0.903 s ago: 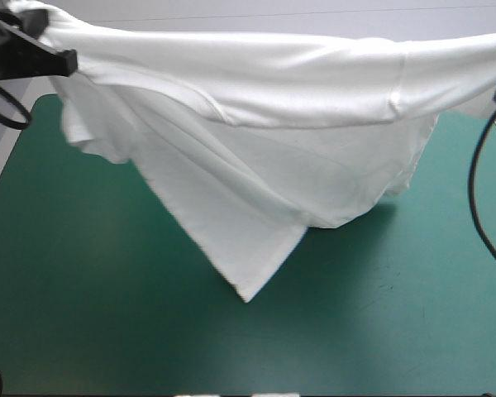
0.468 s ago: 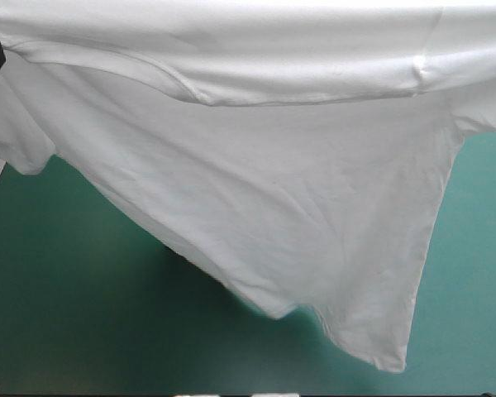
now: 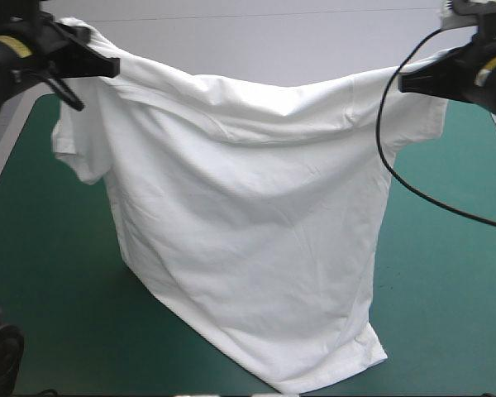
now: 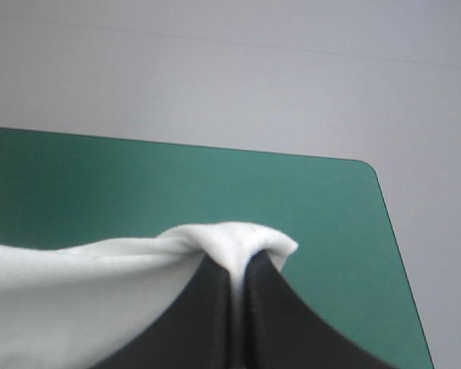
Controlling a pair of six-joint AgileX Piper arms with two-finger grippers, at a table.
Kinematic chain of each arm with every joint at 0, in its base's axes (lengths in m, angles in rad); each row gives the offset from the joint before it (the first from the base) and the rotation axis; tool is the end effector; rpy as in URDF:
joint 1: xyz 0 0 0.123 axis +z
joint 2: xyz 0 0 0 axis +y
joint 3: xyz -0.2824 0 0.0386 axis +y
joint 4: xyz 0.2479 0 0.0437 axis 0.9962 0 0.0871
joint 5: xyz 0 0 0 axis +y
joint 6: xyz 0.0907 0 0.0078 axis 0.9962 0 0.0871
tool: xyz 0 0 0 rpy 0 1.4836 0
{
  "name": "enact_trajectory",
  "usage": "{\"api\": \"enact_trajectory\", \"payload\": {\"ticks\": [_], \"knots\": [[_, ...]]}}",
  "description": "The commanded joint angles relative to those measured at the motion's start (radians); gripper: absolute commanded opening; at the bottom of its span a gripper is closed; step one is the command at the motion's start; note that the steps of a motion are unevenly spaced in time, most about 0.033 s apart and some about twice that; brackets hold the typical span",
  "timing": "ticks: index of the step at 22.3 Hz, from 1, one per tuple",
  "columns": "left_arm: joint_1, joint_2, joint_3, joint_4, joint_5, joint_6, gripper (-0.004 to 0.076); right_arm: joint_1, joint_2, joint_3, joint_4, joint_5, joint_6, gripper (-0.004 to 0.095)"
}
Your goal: Fold the cloth
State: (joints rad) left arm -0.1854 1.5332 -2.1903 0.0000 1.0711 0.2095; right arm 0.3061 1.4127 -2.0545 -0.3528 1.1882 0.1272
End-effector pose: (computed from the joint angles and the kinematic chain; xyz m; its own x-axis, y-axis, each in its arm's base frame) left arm 0.2789 -0.0523 0.5633 -0.2703 0.2623 -0.9264 0.2459 0.9491 0.1970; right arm 0.2416 0.0457 0.5548 -0.4032 -0.1368 -0.9048 -0.0123 0.9895 -0.1441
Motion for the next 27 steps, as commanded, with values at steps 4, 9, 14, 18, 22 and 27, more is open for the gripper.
{"api": "enact_trajectory", "payload": {"ticks": [4,9,14,18,22,27], "knots": [[-0.001,0.158,0.012,-0.09,-0.281,0.002,-0.001,-0.004,0.148,0.02,-0.072,-0.235,0.026,-0.0014],[-0.001,0.291,0.012,-0.214,-0.499,0.067,-0.001,-0.043,0.295,0.02,-0.091,-0.419,0.097,-0.0014],[-0.001,0.439,0.012,-0.339,-0.647,0.14,-0.001,-0.132,0.461,0.02,-0.094,-0.604,0.198,-0.0014],[-0.001,0.585,0.012,-0.339,-0.774,0.19,-0.0009,-0.141,0.573,0.02,-0.095,-0.611,0.196,-0.0014],[-0.001,0.738,0.012,-0.324,-0.956,0.225,0.0214,-0.141,0.682,0.02,-0.093,-0.623,0.257,0.0001],[-0.001,0.743,-0.019,-0.317,-0.834,0.269,0.0468,-0.141,0.684,0.012,-0.095,-0.624,0.224,0.0608]]}}
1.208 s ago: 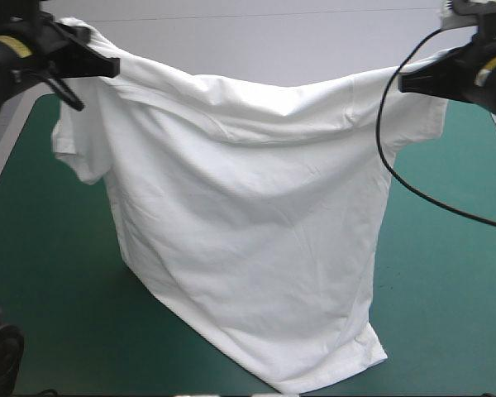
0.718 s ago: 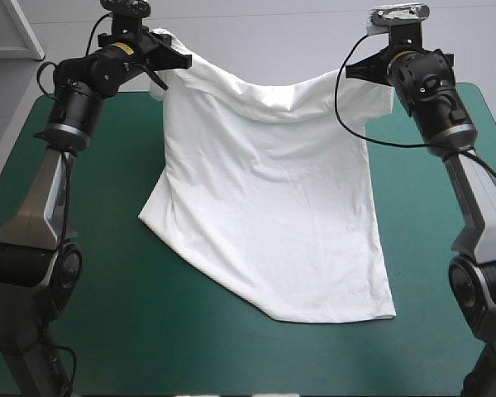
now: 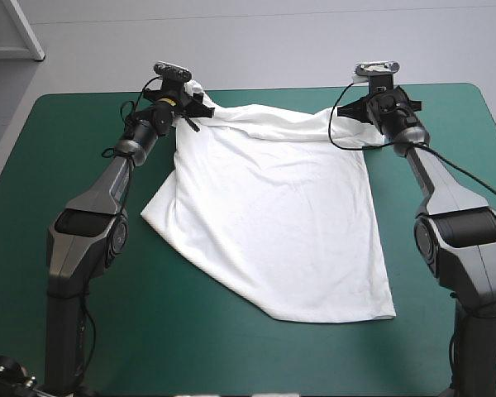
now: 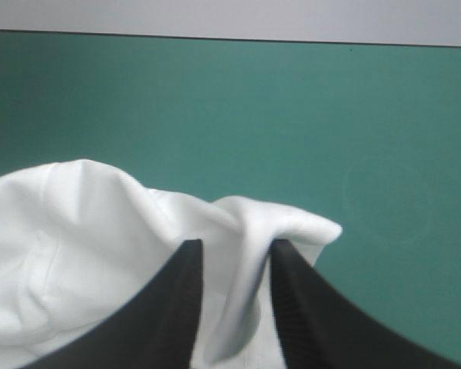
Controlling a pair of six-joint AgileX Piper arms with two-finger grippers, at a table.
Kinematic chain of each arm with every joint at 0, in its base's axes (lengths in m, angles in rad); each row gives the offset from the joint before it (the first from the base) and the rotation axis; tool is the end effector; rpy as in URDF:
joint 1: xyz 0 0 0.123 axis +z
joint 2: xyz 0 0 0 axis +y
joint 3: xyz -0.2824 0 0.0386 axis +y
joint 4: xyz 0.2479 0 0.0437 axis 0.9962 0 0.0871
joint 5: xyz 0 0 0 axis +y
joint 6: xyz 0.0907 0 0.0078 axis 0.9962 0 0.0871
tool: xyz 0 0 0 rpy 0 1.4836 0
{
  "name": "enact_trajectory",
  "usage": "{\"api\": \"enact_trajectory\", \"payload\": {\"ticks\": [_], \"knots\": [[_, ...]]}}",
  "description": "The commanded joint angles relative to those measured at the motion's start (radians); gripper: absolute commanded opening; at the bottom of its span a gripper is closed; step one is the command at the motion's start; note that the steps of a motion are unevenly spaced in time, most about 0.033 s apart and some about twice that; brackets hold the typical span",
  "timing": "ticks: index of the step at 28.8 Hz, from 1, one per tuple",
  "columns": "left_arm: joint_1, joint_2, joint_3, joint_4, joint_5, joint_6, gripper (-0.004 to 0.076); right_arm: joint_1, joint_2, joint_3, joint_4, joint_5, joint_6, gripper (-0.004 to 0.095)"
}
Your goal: Fold the cloth
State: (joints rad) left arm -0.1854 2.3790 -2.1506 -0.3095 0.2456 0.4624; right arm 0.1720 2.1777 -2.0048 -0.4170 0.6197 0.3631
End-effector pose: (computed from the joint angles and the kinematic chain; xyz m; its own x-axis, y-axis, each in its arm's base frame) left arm 0.5557 -0.1111 0.2432 -0.3153 0.2224 -0.9225 0.3063 0.9440 0.1229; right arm 0.5102 0.0669 0.2788 -0.6066 -0.0886 -0.7901 0.0265 0.9910 -0.1315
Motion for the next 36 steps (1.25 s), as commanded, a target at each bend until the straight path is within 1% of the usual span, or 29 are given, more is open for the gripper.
{"api": "enact_trajectory", "payload": {"ticks": [1,3,4,5,8,12,13,16,18,21,27,31,34,36], "knots": [[-0.001,-0.118,-0.085,-0.008,0.055,0.016,0.0469,-0.007,-0.092,-0.051,-0.031,-0.021,-0.012,0.0751],[-0.001,-0.153,-0.131,-0.008,0.187,0.008,0.0469,-0.007,-0.116,-0.061,-0.031,0.023,-0.014,0.0856],[-0.001,-0.185,-0.165,-0.008,0.293,0.003,0.0469,-0.007,-0.143,-0.061,-0.031,0.054,-0.014,0.0868],[-0.001,-0.216,-0.196,-0.005,0.419,-0.002,0.0469,-0.007,-0.174,-0.061,-0.031,0.093,-0.014,0.0853],[-0.001,-0.279,-0.236,0.04,0.619,-0.09,0.046,-0.005,-0.245,-0.061,-0.02,0.209,-0.014,0.0817],[-0.001,-0.349,-0.243,0.13,0.83,-0.197,0.0452,-0.005,-0.346,-0.057,0.067,0.378,-0.061,0.074],[-0.001,-0.361,-0.243,0.137,0.9,-0.214,0.0452,-0.005,-0.368,-0.05,0.093,0.41,-0.076,0.0726],[-0.001,-0.377,-0.239,0.169,1.048,-0.251,0.0452,-0.001,-0.428,-0.002,0.168,0.486,-0.128,0.0708],[-0.001,-0.391,-0.205,0.169,1.045,-0.278,0.0452,0.006,-0.474,0.061,0.181,0.519,-0.138,0.0706],[-0.001,-0.433,-0.087,0.179,1.045,-0.28,0.0451,0.027,-0.577,0.202,0.19,0.537,-0.138,0.0691],[-0.001,-0.571,0.277,0.309,1.043,-0.313,0.0452,0.096,-0.801,0.542,0.21,0.517,-0.099,0.0683],[0.008,-0.61,0.437,0.366,0.993,-0.331,0.0452,0.123,-0.914,0.701,0.271,0.515,-0.099,0.0683],[0.031,-0.608,0.512,0.352,0.958,-0.338,0.0452,0.129,-0.965,0.784,0.336,0.529,-0.136,0.0683],[0.055,-0.598,0.553,0.337,0.929,-0.338,0.0452,0.134,-0.989,0.833,0.358,0.529,-0.135,0.0683]]}}
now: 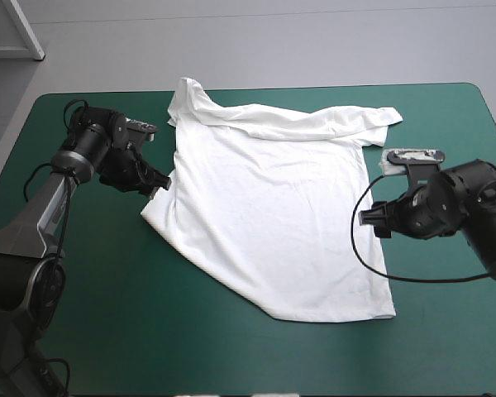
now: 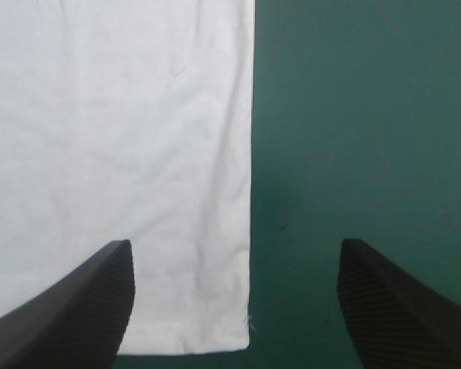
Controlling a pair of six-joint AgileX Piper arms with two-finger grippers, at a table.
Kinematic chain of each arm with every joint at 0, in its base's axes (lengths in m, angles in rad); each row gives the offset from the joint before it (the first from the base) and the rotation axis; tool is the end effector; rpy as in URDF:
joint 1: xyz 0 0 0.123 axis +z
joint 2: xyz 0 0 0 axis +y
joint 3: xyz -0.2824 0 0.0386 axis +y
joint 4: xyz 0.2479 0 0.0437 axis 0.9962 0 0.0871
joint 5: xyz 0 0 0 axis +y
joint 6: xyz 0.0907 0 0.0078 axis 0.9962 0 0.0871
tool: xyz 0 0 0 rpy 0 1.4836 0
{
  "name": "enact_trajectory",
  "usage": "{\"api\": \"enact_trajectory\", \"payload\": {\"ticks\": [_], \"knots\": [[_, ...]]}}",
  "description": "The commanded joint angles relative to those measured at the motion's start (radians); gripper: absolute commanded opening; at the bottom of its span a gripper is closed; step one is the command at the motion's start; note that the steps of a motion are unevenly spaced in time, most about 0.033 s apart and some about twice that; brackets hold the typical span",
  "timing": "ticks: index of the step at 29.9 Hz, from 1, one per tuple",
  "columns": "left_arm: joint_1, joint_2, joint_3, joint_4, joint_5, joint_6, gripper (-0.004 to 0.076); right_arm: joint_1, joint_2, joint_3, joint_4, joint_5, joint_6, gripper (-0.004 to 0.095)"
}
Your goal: Fold the cloth
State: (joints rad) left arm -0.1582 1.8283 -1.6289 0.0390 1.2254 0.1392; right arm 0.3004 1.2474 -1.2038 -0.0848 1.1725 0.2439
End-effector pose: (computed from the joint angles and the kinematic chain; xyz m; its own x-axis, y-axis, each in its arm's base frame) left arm 0.3776 -0.0569 0.2915 -0.9270 0.3015 -0.2232 0.2932 0.9535 0.0704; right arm 0.2268 0.0628 0.3538 -0.8989 -0.0599 -0.4341 -0.0765 0.9969 0.0208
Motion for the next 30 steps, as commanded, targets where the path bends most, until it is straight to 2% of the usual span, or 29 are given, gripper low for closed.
{"api": "enact_trajectory", "payload": {"ticks": [1,10,16,18,21,26,30], "knots": [[0.037,-0.046,0.054,-0.019,-0.066,-0.014,0.0452,0.005,-0.069,0.054,0.031,-0.023,-0.016,0.0683],[0.061,0.011,0.172,-0.209,-0.209,0.073,0.0452,0.005,-0.079,0.184,0.043,-0.058,-0.005,0.0683],[0.059,0.076,0.172,-0.286,-0.173,0.106,0.0433,0.005,-0.079,0.247,0.043,-0.103,0.021,0.0683],[0.055,0.078,0.174,-0.293,-0.161,0.106,0.039,0.005,-0.079,0.274,0.043,-0.119,0.025,0.0683],[0.042,0.078,0.174,-0.286,-0.137,0.106,0.027,0.005,-0.079,0.339,0.039,-0.162,0.032,0.0682],[0.031,0.078,0.174,-0.28,-0.118,0.119,0.0002,0.005,-0.068,0.456,0.054,-0.288,0.047,0.0634],[0.03,0.078,0.174,-0.285,-0.114,0.118,-0.001,0.005,-0.03,0.504,0.12,-0.361,0.02,0.0587]]}}
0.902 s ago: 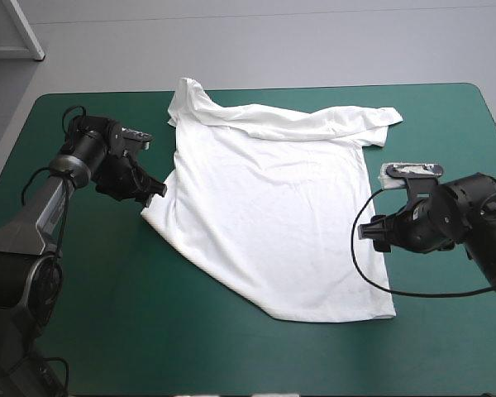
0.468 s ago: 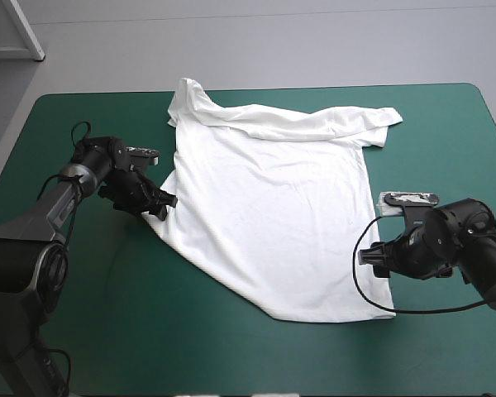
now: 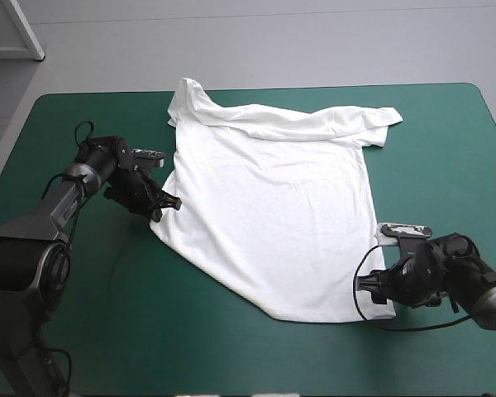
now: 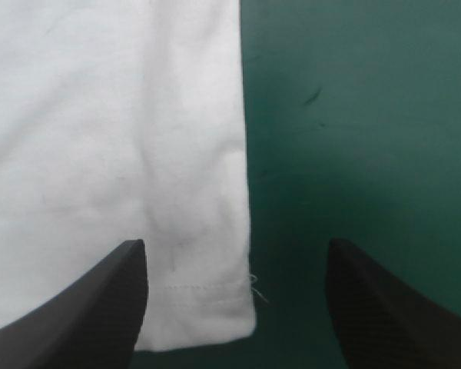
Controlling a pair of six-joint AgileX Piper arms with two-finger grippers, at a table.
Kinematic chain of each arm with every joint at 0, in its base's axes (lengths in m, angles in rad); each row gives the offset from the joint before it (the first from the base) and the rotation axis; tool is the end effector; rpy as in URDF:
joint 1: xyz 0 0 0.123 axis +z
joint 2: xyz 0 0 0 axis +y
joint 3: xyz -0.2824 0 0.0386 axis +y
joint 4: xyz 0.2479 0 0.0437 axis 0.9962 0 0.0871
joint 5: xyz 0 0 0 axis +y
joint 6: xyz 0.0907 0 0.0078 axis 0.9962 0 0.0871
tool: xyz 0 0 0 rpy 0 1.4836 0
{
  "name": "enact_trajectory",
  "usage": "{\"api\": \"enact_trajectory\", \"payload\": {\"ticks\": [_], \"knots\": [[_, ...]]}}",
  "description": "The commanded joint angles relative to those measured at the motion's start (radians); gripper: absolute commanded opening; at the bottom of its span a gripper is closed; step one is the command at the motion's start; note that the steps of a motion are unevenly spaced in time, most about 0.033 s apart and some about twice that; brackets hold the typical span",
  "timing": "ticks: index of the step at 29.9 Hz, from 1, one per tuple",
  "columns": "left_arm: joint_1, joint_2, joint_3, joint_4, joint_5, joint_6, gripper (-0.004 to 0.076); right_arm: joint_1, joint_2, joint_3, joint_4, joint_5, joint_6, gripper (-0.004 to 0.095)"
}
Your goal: Fold the cloth
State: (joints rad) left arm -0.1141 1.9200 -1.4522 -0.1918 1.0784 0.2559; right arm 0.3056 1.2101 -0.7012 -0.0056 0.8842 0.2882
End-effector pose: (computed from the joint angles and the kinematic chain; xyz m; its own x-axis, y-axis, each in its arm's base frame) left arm 0.3802 -0.0590 0.2133 -0.9515 0.2714 -0.1449 0.2918 0.9454 -0.1450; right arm 0.1889 0.0592 0.2303 -0.9675 -0.0108 -0.2525 -0.0293 0.9972 0.0695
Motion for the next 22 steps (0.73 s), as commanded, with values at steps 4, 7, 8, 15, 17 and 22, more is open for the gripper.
{"api": "enact_trajectory", "payload": {"ticks": [4,7,8,15,17,22], "knots": [[-0.014,-0.014,-0.003,-0.052,0.04,0.002,-0.001,0.0,0.068,0.017,0.155,-0.127,-0.1,0.0508],[-0.014,-0.014,-0.003,-0.049,0.04,0.002,-0.001,0.0,0.124,0.017,0.185,-0.146,-0.122,0.0409],[-0.014,-0.014,-0.003,-0.047,0.042,0.002,-0.001,0.0,0.142,0.017,0.185,-0.151,-0.122,0.0371],[-0.014,-0.042,-0.007,-0.044,0.03,0.002,-0.001,0.0,0.172,0.001,0.183,-0.236,-0.166,-0.0013],[-0.014,-0.078,-0.024,-0.042,0.016,0.002,-0.001,0.0,0.143,-0.032,0.181,-0.234,-0.166,-0.0015],[-0.014,-0.184,-0.13,-0.042,0.029,-0.017,-0.001,0.0,0.041,-0.191,0.16,-0.187,-0.166,-0.0014]]}}
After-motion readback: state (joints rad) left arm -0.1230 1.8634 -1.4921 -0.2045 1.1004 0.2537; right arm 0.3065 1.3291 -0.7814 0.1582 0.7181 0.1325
